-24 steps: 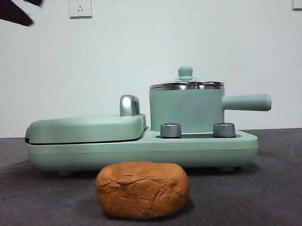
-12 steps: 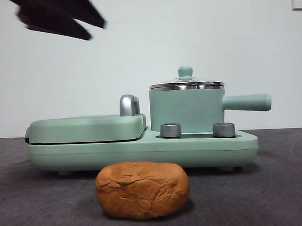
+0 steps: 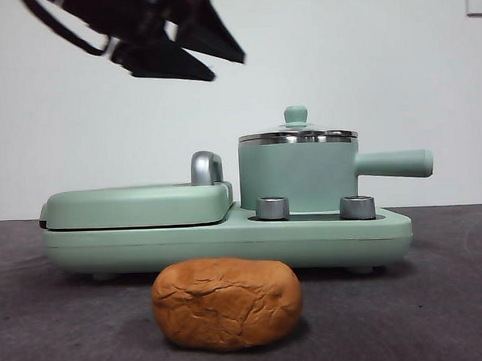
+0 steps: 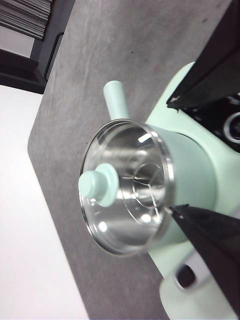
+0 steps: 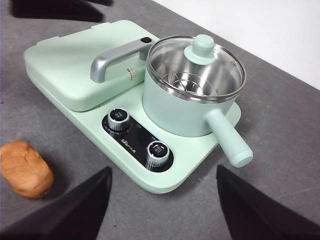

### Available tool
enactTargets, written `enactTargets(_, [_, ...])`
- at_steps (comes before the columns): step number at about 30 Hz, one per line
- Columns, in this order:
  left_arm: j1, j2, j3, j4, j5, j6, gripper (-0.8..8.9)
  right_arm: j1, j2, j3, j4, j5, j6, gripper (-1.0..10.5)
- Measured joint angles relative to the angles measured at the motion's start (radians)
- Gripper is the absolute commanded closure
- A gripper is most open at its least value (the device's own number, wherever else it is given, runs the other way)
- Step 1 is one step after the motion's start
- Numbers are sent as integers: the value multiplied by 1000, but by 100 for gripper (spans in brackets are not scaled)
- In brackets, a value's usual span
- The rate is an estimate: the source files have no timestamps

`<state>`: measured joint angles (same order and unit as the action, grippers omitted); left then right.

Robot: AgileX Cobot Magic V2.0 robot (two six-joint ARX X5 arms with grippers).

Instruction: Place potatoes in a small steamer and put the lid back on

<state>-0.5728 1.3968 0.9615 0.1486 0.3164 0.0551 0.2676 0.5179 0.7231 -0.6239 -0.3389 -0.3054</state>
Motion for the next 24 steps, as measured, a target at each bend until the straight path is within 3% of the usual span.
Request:
enactTargets(13, [-34,350,360,-2,-4,-16,505,0,0,0,0,0,0,616])
enactTargets(24, [-34,529,526,5,-35,-2,505,0,0,0,0,0,0,616])
